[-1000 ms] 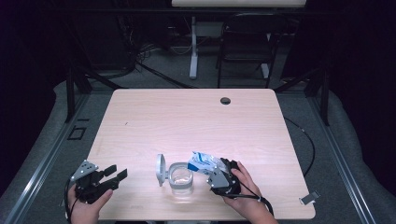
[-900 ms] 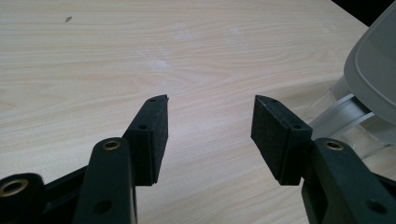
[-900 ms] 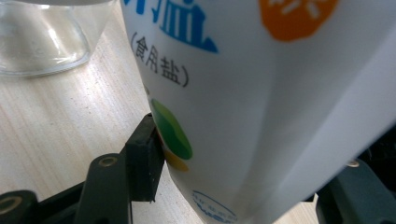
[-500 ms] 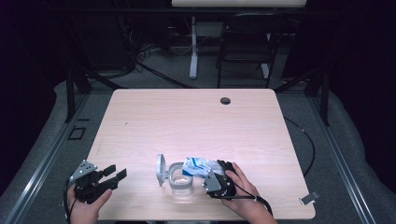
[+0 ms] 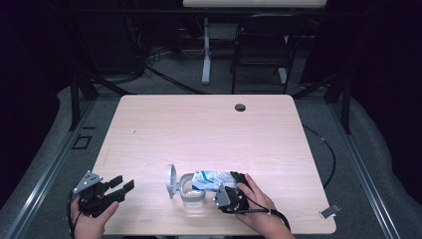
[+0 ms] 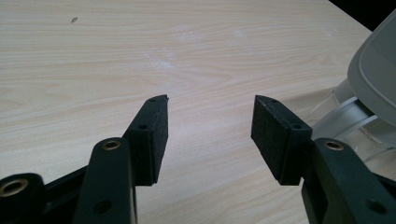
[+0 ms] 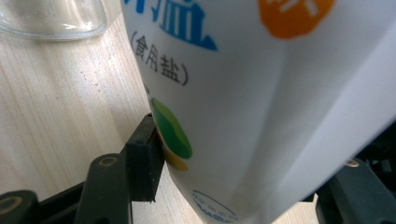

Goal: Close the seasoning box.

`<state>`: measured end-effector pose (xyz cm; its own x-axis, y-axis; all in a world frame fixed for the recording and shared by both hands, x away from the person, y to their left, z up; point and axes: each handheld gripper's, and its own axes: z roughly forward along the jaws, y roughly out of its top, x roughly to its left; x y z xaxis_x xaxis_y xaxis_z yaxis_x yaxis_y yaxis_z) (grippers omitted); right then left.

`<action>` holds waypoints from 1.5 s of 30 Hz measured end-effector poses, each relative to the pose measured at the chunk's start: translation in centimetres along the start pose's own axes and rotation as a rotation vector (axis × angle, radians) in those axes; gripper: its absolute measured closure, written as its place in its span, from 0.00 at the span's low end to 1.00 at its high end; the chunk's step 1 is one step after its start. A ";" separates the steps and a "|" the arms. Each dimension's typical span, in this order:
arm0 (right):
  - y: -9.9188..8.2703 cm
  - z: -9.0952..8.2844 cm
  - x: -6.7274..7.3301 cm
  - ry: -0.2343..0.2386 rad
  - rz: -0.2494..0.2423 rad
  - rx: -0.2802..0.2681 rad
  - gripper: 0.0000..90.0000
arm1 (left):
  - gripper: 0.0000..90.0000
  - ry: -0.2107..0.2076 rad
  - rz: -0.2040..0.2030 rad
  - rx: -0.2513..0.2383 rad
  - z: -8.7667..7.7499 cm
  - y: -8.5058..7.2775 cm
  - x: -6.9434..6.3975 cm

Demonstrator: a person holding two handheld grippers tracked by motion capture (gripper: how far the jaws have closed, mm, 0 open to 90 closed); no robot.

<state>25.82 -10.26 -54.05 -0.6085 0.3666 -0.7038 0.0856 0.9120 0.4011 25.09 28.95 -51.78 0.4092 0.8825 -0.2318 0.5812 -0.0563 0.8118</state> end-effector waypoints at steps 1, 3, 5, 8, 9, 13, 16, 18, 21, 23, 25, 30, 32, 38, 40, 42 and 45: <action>0.0 0.0 0.0 -0.002 -0.003 0.000 0.46 | 0.52 0.000 0.000 0.000 0.0 0.0 0.0; 0.1 0.0 0.0 -0.006 -0.008 0.000 0.46 | 0.52 0.000 0.000 0.002 0.0 0.0 0.0; 0.1 0.0 -0.1 -0.009 -0.011 0.001 0.46 | 0.52 0.000 -0.002 0.002 0.0 0.0 0.0; 0.1 0.0 -0.1 -0.010 -0.013 0.001 0.46 | 0.52 0.000 -0.004 -0.001 0.0 0.0 0.1; 0.1 0.0 -0.1 -0.010 -0.020 -0.002 0.46 | 0.52 0.001 -0.004 0.002 0.0 0.0 0.1; 0.2 0.0 -0.2 -0.012 -0.027 -0.003 0.46 | 0.52 0.000 -0.004 0.003 0.0 0.0 0.1; 0.2 -0.1 -0.4 -0.020 -0.042 0.011 0.46 | 0.52 0.000 -0.005 0.004 0.0 -0.1 0.1; 0.3 -0.4 -0.6 -0.041 -0.088 0.051 0.46 | 0.52 0.002 -0.006 0.002 0.1 -0.1 0.1; 0.3 -0.4 -0.7 -0.042 -0.102 0.051 0.46 | 0.52 0.001 -0.006 0.003 0.1 -0.1 0.1; 0.3 -0.4 -0.6 -0.042 -0.110 0.051 0.46 | 0.52 0.001 -0.006 0.003 0.1 -0.1 0.2; 0.4 -0.4 -0.6 -0.042 -0.114 0.049 0.46 | 0.52 0.002 -0.006 0.004 0.1 -0.1 0.2; 0.4 -0.5 -0.7 -0.046 -0.128 0.060 0.46 | 0.52 0.004 -0.008 0.004 0.1 -0.2 0.2; 0.4 -0.2 -0.6 -0.026 -0.092 0.021 0.46 | 0.52 0.004 -0.010 0.002 0.1 -0.2 0.2; 0.5 -0.3 -0.7 -0.031 -0.101 0.028 0.46 | 0.52 0.004 -0.011 0.003 0.1 -0.2 0.2; 0.5 -0.4 -0.7 -0.036 -0.116 0.037 0.46 | 0.52 0.004 -0.011 0.002 0.1 -0.2 0.2; 0.5 -0.4 -0.8 -0.036 -0.120 0.040 0.46 | 0.52 0.005 -0.010 0.000 0.1 -0.2 0.2; 0.5 -0.4 -0.8 -0.040 -0.124 0.045 0.46 | 0.52 0.004 -0.012 0.002 0.1 -0.2 0.2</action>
<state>26.05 -10.15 -53.04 -0.5846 0.2573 -0.7695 0.0477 0.9576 0.2840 25.15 29.12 -52.01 0.3996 0.8850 -0.2389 0.5871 -0.0469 0.8081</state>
